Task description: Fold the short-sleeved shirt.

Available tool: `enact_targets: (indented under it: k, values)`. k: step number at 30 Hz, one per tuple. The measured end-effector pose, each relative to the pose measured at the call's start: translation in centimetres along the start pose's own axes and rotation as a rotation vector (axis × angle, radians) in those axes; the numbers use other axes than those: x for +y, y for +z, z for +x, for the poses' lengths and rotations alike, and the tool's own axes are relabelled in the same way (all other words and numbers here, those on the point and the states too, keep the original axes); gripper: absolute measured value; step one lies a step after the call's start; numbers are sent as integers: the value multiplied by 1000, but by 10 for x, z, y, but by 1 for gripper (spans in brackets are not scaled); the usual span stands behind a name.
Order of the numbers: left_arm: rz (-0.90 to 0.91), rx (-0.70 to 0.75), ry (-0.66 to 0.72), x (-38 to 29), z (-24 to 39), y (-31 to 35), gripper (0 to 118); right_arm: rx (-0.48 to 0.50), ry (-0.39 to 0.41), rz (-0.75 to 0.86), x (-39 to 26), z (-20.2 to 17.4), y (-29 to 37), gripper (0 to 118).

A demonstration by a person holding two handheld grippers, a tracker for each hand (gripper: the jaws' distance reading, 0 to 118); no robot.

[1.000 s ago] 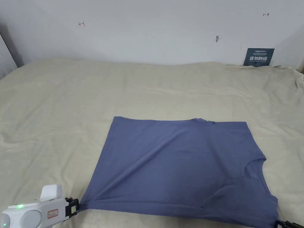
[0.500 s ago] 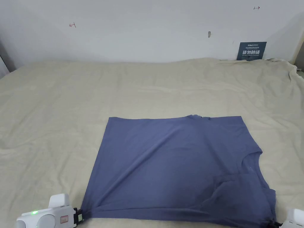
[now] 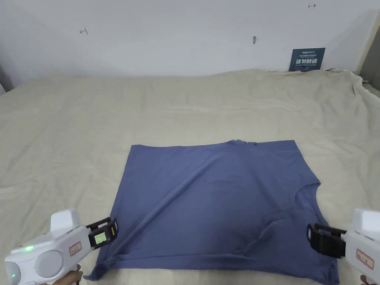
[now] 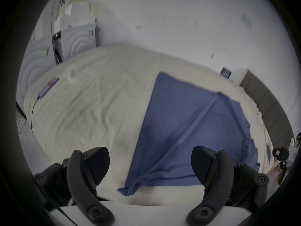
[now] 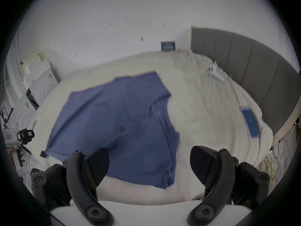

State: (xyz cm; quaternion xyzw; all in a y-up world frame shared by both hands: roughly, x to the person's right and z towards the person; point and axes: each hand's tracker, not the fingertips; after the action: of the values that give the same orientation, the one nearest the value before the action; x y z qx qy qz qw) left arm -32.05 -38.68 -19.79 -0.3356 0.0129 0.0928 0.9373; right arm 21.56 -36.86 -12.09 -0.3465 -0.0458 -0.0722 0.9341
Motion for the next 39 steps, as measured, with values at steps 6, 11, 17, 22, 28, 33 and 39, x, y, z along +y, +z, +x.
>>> enact_targets:
  k: [6,11,17,22,28,33,39]
  values:
    - [187,34,-22,24,29,36,110,37,29,179,29,-24,38,102]
    - [308,38,-84,19,43,52,87,-18,72,325,30,-40,60,92]
    - [327,0,-175,4,51,60,0,-46,108,397,22,-48,69,0]
    - [326,-27,-150,-1,45,64,0,-31,87,407,18,-46,70,0]
    - [243,-17,-122,-1,34,56,0,-24,79,398,20,-42,68,0]
    - [51,5,-88,-7,19,38,0,-32,80,382,17,-38,65,0]
    - [-136,17,-9,-33,0,7,78,-28,73,336,9,-33,59,0]
